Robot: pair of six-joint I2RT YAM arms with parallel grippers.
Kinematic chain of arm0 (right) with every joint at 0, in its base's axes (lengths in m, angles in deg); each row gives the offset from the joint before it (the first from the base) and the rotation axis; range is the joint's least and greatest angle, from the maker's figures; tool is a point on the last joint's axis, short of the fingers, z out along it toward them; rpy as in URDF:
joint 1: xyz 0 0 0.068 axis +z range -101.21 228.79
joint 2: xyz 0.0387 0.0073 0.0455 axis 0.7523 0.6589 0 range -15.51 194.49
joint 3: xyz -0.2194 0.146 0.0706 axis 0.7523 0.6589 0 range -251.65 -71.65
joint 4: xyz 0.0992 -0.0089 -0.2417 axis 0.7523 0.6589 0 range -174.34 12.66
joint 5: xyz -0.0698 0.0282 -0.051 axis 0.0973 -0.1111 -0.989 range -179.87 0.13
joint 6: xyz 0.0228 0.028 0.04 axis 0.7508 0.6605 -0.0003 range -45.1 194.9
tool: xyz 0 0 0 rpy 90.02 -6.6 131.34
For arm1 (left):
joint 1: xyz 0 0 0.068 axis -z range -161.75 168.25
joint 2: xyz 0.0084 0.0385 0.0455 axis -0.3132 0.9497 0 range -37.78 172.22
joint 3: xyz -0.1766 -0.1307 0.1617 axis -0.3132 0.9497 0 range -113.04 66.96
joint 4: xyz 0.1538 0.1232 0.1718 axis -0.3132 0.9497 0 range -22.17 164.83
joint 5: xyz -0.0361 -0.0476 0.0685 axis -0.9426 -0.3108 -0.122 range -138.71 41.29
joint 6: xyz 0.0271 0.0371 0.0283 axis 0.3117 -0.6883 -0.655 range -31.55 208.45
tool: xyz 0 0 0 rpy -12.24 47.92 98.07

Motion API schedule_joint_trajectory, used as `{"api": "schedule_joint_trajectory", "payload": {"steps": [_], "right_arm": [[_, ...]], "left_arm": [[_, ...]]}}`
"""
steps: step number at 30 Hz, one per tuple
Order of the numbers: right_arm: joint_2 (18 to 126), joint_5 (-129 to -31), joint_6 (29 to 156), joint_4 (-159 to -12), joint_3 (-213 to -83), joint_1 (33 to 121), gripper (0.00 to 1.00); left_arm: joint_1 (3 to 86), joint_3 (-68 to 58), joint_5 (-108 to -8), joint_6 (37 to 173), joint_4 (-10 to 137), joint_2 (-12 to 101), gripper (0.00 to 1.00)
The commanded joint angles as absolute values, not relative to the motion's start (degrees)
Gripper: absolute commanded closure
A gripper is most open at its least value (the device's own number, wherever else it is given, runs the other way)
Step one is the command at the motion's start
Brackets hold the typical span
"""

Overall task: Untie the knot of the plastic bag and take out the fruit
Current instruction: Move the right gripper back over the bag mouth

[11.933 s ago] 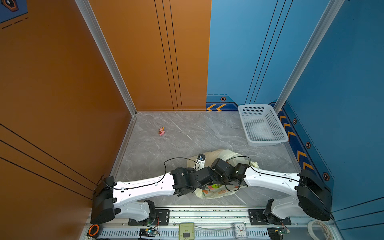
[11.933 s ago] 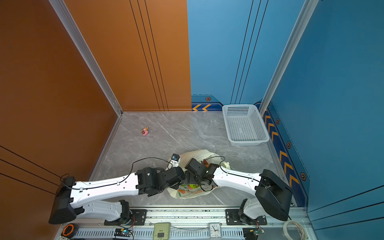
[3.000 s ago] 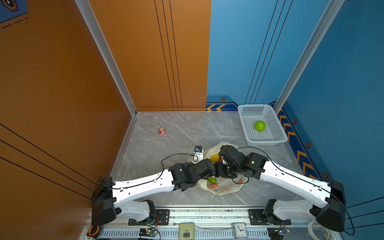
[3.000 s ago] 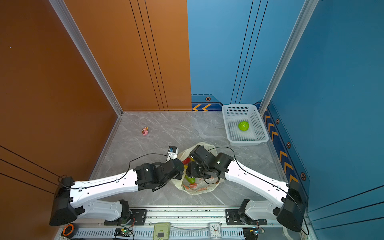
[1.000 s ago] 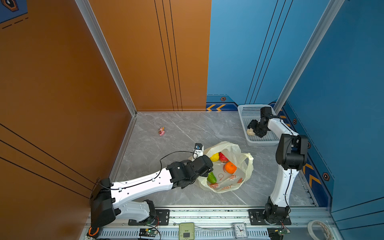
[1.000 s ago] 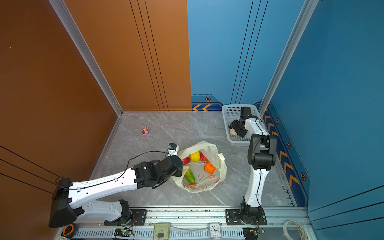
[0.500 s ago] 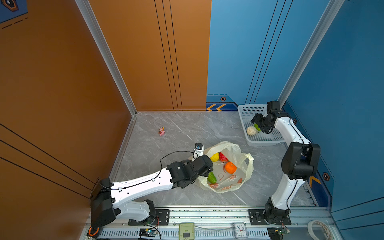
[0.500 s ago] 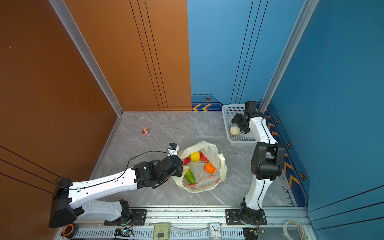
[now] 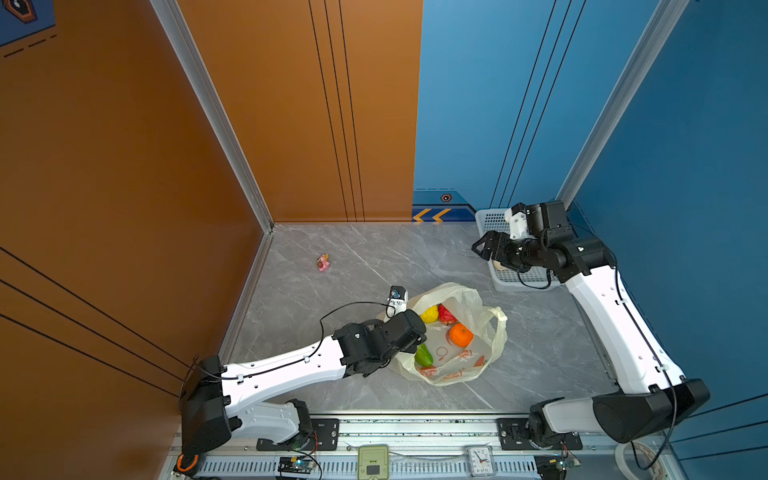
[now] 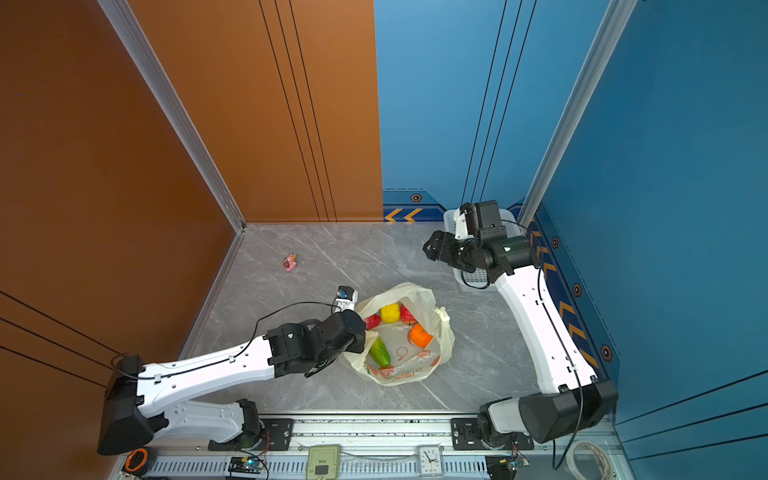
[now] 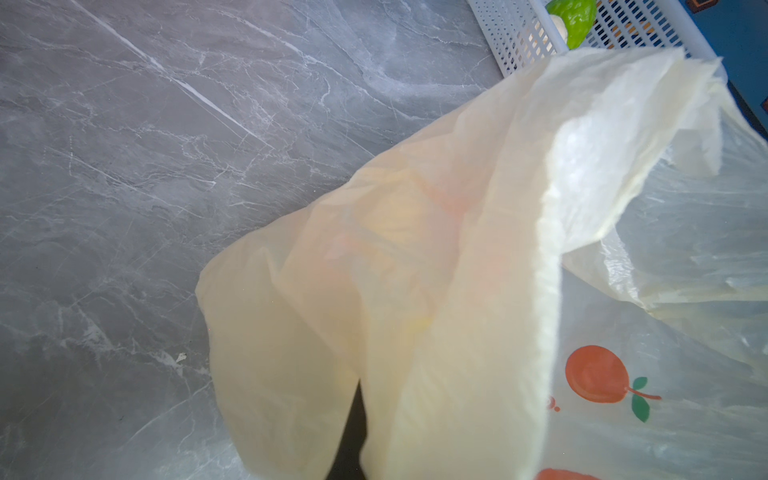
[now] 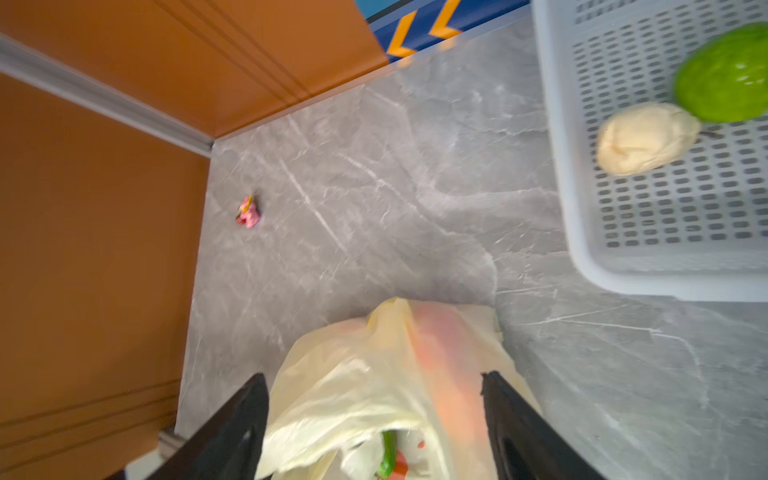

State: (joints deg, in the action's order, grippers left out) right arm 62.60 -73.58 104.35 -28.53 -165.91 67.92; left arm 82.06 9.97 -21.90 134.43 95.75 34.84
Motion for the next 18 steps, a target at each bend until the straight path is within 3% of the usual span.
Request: {"api": "schedule_joint_trajectory", "payload": {"steps": [1,9,18], "right_arm": [[60.8,-76.48,107.45,-22.49,-167.04,74.87,0.18],[61.21,-83.3,112.58,-19.76,-166.12,94.3,0.19],[60.49,-89.88,111.36,-19.09,-153.71,102.39,0.19]], "left_arm": [[82.42,8.96,-20.71,132.98,95.75,34.36,1.0],[82.39,9.04,-21.11,132.91,95.79,34.03,1.0],[82.33,9.02,-20.49,132.95,95.83,33.24,1.0]]}}
